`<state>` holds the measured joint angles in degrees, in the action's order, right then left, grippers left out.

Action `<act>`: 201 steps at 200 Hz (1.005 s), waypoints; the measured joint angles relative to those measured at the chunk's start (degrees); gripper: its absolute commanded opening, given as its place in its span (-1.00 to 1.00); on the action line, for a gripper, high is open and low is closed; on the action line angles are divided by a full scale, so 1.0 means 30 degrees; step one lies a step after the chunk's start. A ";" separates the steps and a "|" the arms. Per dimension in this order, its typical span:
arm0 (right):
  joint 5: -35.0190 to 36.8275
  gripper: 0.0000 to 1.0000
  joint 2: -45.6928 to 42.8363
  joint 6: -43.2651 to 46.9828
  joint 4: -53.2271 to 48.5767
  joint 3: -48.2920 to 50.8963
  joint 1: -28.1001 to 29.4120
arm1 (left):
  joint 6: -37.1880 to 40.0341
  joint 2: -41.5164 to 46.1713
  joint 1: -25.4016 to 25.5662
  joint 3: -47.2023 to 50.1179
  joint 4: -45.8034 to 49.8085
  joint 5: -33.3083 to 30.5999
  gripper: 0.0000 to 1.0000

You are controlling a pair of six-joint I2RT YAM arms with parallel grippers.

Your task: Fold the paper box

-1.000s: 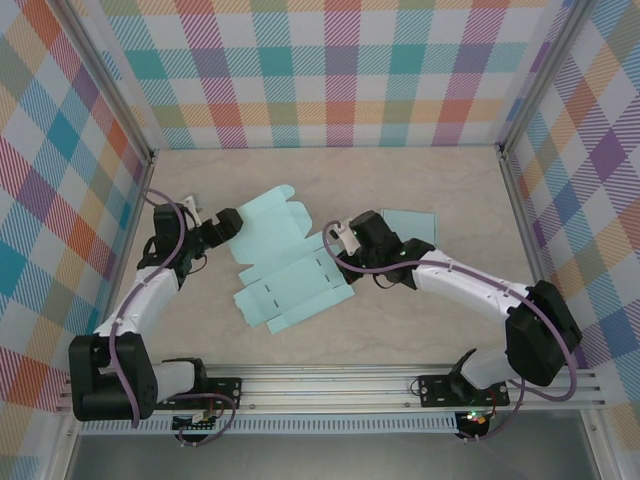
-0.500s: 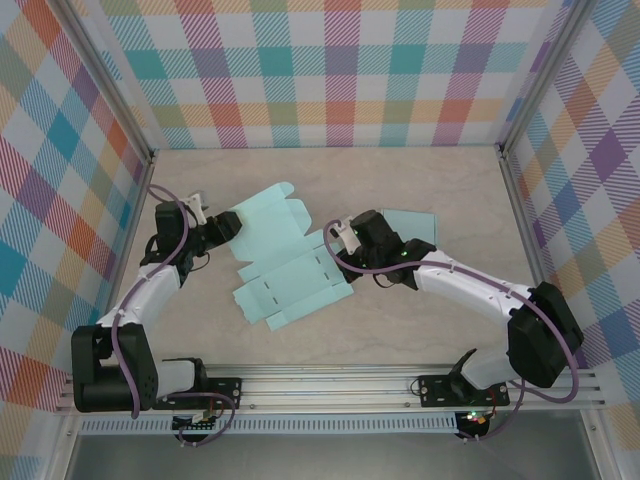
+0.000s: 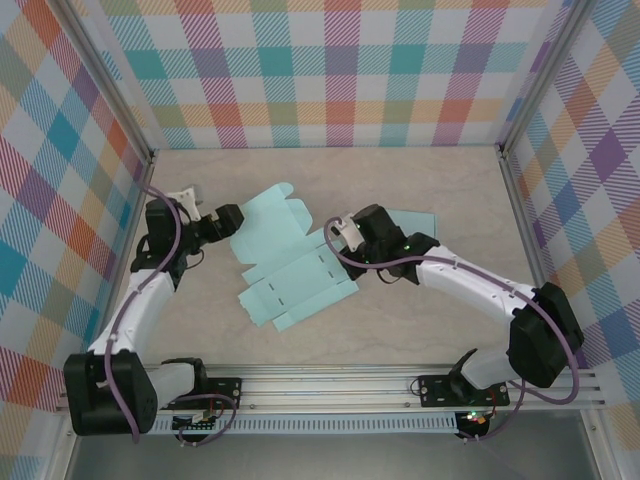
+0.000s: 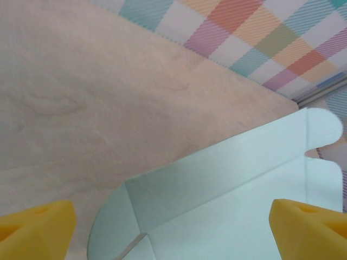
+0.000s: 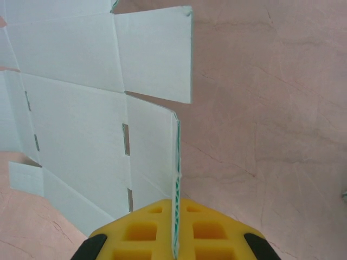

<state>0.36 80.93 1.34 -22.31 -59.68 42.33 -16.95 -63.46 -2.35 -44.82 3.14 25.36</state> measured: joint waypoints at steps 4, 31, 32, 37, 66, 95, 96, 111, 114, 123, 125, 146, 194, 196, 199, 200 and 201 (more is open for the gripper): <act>-0.0036 -1.00 -0.0007 0.0182 -0.0138 -0.0138 -0.0015 | 0.0138 0.0291 0.0029 -0.0146 0.0051 -0.0073 0.82; -0.0342 -1.00 -0.0233 0.1508 -0.1173 -0.0969 -0.0291 | 0.2091 0.1501 0.1217 -0.1887 0.0525 -0.0044 0.81; -0.0357 -1.00 -0.0255 0.1588 -0.1224 -0.1005 -0.0313 | 0.2302 0.1508 0.1348 -0.2011 0.0583 -0.0051 0.81; -0.0430 -1.00 -0.0328 0.1821 -0.1443 -0.1137 -0.0379 | 0.2725 0.1508 0.1785 -0.2390 0.0678 0.0066 0.81; -0.1151 -1.00 -0.0648 0.3053 -0.2659 -0.2200 -0.0765 | 0.7825 0.0175 0.6229 -0.5697 0.2907 0.0546 0.73; -0.2463 -1.00 -0.1049 0.4255 -0.3628 -0.3330 -0.1253 | 1.2968 -0.2120 0.9457 -0.8131 0.5180 0.1180 0.71; -0.2543 -1.00 -0.1071 0.4313 -0.3679 -0.3388 -0.1268 | 1.3172 -0.2229 0.9537 -0.8204 0.5311 0.1195 0.70; -0.3337 -1.00 -0.1217 0.4918 -0.4269 -0.4014 -0.1501 | 1.5271 -0.3395 1.0229 -0.9071 0.6572 0.1341 0.68; -0.3512 -1.00 -0.1217 0.5064 -0.4408 -0.4153 -0.1530 | 1.5642 -0.3614 1.0324 -0.9260 0.6849 0.1355 0.67; -0.3891 -1.00 -0.1231 0.5384 -0.4750 -0.4488 -0.1632 | 1.6721 -0.4269 1.0564 -0.9916 0.7635 0.1355 0.65; -0.3956 -1.00 -0.1231 0.5464 -0.4830 -0.4575 -0.1639 | 1.6961 -0.4422 1.0615 -1.0083 0.7796 0.1341 0.65; -0.4386 -1.00 -0.1202 0.6135 -0.5880 -0.5442 -0.1770 | 1.9118 -0.5770 1.1009 -1.2065 0.9661 0.1100 0.60; -0.4758 -1.00 -0.0211 0.7431 -0.7745 -0.8167 -0.1967 | 2.2440 -0.7067 1.1766 -1.4928 1.2145 -0.0255 0.46; -0.4794 -1.00 -0.0146 0.7468 -0.7810 -0.8298 -0.1982 | 2.2586 -0.7082 1.1766 -1.4979 1.2189 -0.0284 0.44; -0.4801 -1.00 -0.0058 0.7584 -0.7919 -0.8473 -0.1989 | 2.2673 -0.7096 1.1766 -1.5030 1.2291 -0.0342 0.42; -0.4794 -1.00 -0.0029 0.7614 -0.7956 -0.8524 -0.1989 | 2.2680 -0.7104 1.1766 -1.5045 1.2305 -0.0357 0.40; -0.4801 -1.00 0.0022 0.7672 -0.8051 -0.8612 -0.1989 | 2.2768 -0.7111 1.1766 -1.5074 1.2364 -0.0364 0.38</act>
<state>-14.04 80.99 24.36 -46.46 -85.52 36.36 51.35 -84.79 32.95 -90.04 40.23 24.27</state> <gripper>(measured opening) 0.069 0.733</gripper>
